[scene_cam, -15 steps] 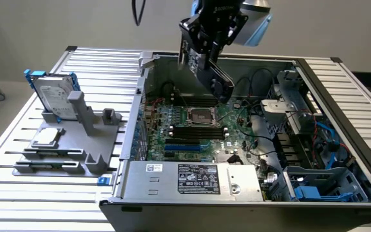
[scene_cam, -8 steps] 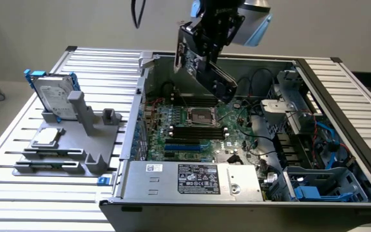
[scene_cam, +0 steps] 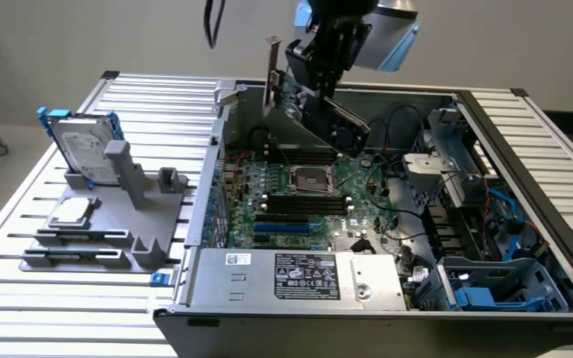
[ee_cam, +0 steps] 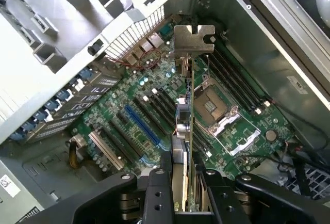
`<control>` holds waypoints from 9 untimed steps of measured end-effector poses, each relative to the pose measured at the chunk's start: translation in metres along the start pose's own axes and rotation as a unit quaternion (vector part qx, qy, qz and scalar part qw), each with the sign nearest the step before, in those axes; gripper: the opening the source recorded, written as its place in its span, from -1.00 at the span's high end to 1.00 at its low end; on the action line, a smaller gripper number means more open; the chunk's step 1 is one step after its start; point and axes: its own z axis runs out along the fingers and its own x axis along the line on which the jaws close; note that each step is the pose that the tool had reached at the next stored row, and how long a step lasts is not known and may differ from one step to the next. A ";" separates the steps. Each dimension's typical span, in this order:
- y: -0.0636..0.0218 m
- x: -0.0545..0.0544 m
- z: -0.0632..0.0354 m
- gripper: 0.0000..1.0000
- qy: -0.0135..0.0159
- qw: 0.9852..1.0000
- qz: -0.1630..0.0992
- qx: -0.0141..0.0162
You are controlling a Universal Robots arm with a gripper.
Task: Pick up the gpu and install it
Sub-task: 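Insert the gpu into the slot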
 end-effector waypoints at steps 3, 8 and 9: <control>-0.0001 0.000 0.0012 0.48 -0.001 1.000 -0.027 -0.001; -0.0002 0.000 0.0033 0.48 0.000 0.997 -0.073 -0.002; -0.0002 0.000 0.0037 0.48 0.000 0.997 -0.082 -0.002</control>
